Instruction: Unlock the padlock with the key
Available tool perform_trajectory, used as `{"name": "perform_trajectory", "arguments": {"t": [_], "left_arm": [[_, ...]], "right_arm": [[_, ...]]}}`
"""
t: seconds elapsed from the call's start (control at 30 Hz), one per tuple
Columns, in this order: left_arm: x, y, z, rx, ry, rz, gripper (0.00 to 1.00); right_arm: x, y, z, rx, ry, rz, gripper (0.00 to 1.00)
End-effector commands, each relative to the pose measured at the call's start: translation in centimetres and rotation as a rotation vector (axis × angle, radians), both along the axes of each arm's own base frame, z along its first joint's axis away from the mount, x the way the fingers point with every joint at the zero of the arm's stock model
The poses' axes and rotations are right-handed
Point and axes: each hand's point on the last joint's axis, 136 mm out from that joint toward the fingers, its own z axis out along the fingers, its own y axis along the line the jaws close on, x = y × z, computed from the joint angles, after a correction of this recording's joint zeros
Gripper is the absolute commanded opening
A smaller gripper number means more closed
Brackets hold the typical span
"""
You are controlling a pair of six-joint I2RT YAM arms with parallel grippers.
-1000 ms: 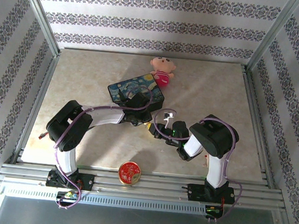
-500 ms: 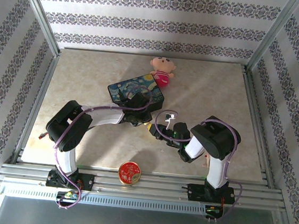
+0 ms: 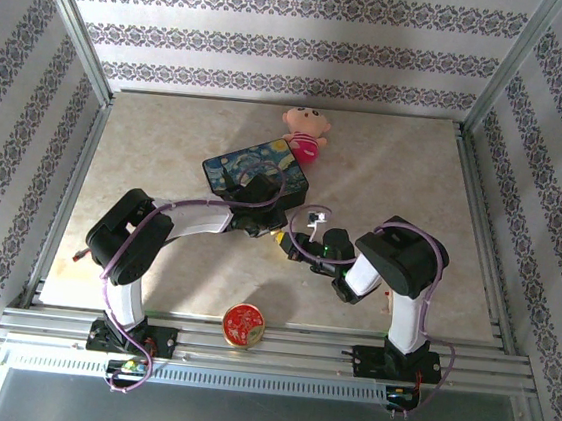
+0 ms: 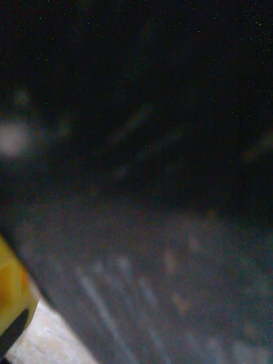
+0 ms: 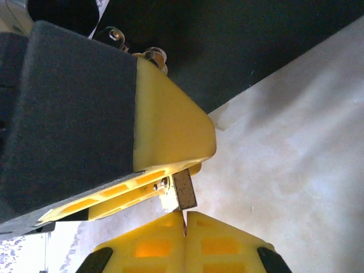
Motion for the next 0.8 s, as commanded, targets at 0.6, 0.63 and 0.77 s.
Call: {"name": "perform_trajectory", "arguments": {"t": [0.6, 0.63, 0.77], "left_arm": [[0.4, 1.2, 2.4, -0.105, -0.248, 0.009, 0.66], [0.4, 1.2, 2.3, -0.112, -0.257, 0.009, 0.66], [0.7, 0.9, 2.4, -0.155, -0.321, 0.005, 0.60]], "right_arm": [[0.9, 1.9, 3.8, 0.096, -0.077, 0.031, 0.02], [0.9, 1.9, 3.8, 0.096, -0.077, 0.030, 0.02], [0.9, 1.9, 4.2, 0.107, -0.077, 0.027, 0.02]]}}
